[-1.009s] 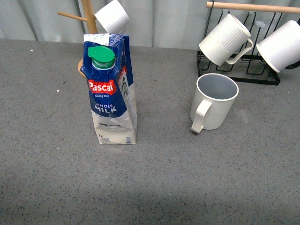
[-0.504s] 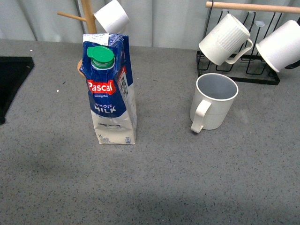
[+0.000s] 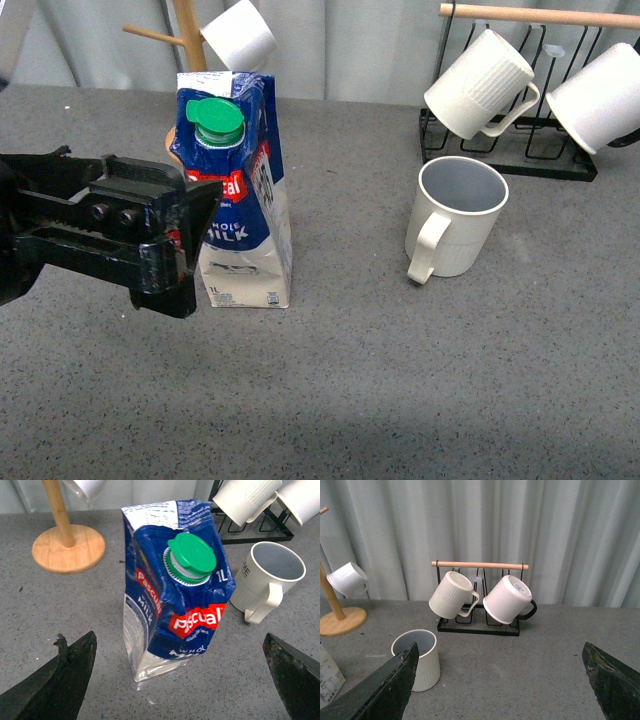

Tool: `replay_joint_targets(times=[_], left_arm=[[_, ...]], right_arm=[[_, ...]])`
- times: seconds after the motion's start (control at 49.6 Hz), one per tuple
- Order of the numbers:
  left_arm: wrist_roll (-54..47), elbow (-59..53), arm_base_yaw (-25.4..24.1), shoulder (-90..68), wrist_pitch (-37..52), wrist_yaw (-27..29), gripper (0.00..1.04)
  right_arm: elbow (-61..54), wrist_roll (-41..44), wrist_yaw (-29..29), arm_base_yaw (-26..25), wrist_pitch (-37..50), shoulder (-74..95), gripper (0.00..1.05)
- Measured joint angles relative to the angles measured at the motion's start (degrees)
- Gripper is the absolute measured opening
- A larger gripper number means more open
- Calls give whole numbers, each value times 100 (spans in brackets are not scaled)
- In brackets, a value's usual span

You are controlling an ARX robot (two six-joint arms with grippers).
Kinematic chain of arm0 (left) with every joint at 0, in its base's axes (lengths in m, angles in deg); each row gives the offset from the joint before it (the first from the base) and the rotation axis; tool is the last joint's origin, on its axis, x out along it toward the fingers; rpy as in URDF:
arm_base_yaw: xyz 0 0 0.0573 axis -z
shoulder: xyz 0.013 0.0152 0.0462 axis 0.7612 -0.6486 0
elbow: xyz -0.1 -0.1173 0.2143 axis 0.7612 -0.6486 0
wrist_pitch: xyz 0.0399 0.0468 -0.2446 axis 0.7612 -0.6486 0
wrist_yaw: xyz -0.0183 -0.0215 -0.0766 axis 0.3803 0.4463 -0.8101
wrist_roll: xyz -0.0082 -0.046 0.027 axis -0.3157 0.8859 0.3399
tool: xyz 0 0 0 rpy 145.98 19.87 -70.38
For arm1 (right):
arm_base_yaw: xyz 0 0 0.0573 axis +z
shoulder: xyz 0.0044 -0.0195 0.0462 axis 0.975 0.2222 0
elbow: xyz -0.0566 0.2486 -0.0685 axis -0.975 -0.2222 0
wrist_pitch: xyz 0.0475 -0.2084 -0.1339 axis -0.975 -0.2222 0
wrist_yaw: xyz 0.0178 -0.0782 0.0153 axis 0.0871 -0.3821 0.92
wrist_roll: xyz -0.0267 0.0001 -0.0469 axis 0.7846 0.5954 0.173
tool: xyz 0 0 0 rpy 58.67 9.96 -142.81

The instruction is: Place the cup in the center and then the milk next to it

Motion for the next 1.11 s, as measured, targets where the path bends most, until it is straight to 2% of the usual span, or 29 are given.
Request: replay_joint_targets(times=[0.202, 1.009, 1.069, 1.11], left_arm=[[-136, 227, 240, -439, 50, -37, 98], [-396, 999, 13, -1154, -151, 192, 98], [-396, 1001, 9, -1154, -151, 197, 94], [-393, 1003, 7, -1154, -151, 195, 86]], right_arm=[[0, 0, -2, 0, 0, 0, 96], [0, 0, 0, 0, 0, 0, 96], [0, 0, 0, 0, 0, 0, 96], [0, 0, 0, 0, 0, 0, 96]])
